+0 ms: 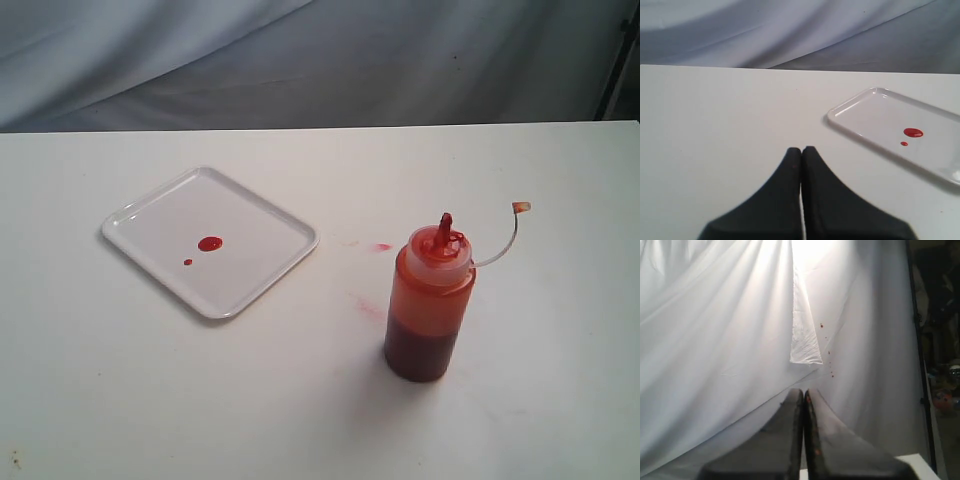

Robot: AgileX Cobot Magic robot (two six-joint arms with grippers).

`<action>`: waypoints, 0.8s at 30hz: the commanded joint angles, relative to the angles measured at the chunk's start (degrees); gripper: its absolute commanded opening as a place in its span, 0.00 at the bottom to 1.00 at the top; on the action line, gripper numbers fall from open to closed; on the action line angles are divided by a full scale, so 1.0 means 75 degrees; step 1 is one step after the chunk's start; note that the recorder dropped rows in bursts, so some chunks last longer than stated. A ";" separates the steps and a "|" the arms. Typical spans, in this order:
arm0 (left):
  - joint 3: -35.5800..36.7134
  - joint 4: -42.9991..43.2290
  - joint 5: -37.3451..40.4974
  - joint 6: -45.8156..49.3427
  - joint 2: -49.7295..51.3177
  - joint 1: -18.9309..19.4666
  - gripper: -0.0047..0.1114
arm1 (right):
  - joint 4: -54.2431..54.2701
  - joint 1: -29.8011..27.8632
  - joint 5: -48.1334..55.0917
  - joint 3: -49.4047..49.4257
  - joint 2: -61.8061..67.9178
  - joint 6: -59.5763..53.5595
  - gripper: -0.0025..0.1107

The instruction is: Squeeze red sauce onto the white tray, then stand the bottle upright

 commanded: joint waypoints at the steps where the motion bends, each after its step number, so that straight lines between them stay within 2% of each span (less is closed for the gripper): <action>1: 0.0049 -0.0048 -0.0041 -0.0001 -0.0037 0.0019 0.04 | 0.3987 -0.0064 0.0401 0.0044 -0.0405 -0.4365 0.02; 5: 0.0049 -0.0048 -0.0041 -0.0001 -0.0037 0.0019 0.04 | 0.5007 -0.0064 0.0539 0.0215 -0.0862 -0.6199 0.02; 18: 0.0049 -0.0048 -0.0041 -0.0001 -0.0037 0.0019 0.04 | 0.5029 -0.0064 0.1084 0.1209 -0.1579 -0.6297 0.02; 24: 0.0049 -0.0048 -0.0041 -0.0001 -0.0037 0.0019 0.04 | 0.5056 -0.0064 0.1955 0.1233 -0.1579 -0.6311 0.02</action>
